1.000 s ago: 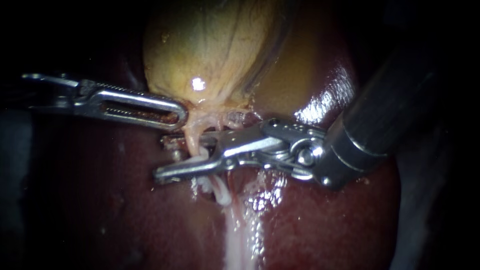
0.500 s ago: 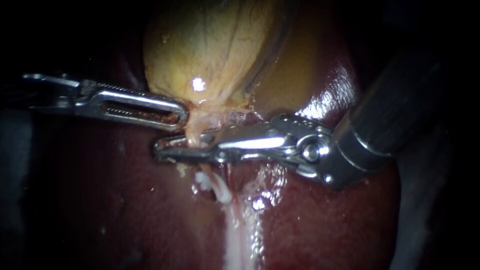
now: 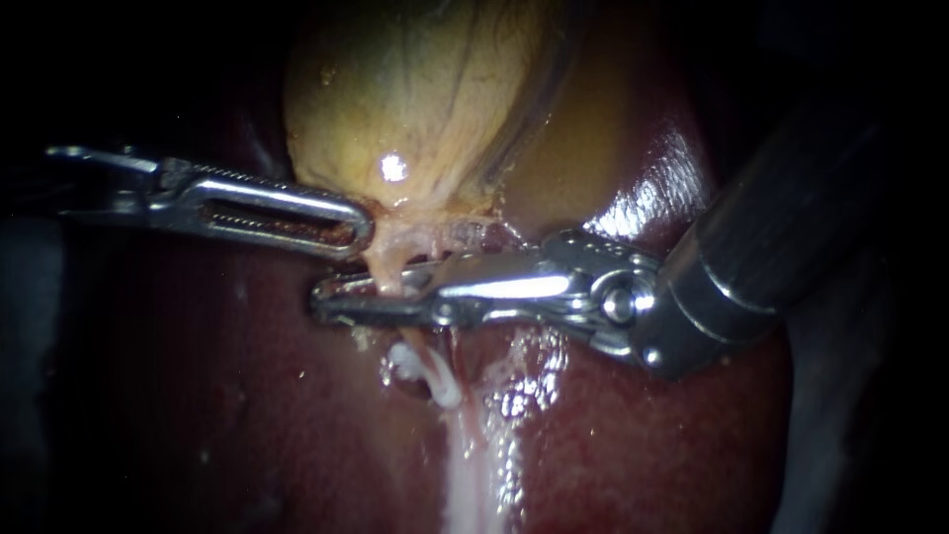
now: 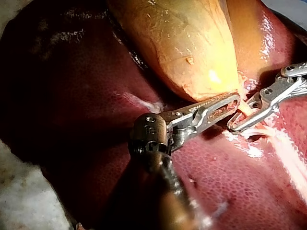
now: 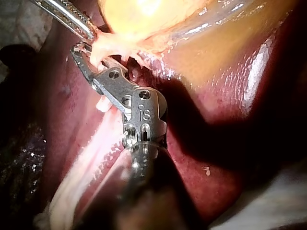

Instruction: Clipping third clip left tube

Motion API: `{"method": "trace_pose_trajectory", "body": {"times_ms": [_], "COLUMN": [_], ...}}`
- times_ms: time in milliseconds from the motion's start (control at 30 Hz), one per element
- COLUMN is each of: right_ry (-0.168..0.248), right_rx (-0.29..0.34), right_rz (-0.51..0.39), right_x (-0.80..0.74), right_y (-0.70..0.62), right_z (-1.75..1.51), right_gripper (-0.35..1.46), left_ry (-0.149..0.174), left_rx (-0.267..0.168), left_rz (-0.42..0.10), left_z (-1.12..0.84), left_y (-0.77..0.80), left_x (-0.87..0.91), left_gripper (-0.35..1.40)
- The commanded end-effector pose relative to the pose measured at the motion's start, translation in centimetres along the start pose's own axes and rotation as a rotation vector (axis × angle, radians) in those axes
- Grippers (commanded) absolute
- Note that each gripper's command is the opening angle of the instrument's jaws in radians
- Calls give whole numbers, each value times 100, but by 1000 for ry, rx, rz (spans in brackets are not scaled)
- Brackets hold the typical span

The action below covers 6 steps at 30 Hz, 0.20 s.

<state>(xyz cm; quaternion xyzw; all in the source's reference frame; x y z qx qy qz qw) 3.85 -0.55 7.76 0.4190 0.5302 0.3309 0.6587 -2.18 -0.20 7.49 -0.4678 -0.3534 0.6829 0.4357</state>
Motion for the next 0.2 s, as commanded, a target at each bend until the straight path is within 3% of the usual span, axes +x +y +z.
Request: {"method": "trace_pose_trajectory", "body": {"times_ms": [33, 200], "right_ry": [1, -1], "right_rx": [-1, 2], "right_rz": [6, 5], "right_x": [0, -1], "right_y": [0, 0], "right_z": [0, 0], "right_gripper": [-35, -35], "left_ry": [0, 0], "left_rx": [0, 0], "left_rz": [0, 0], "left_z": [0, 0], "left_y": [0, 0], "left_x": [0, 0], "left_gripper": [-35, -35]}}
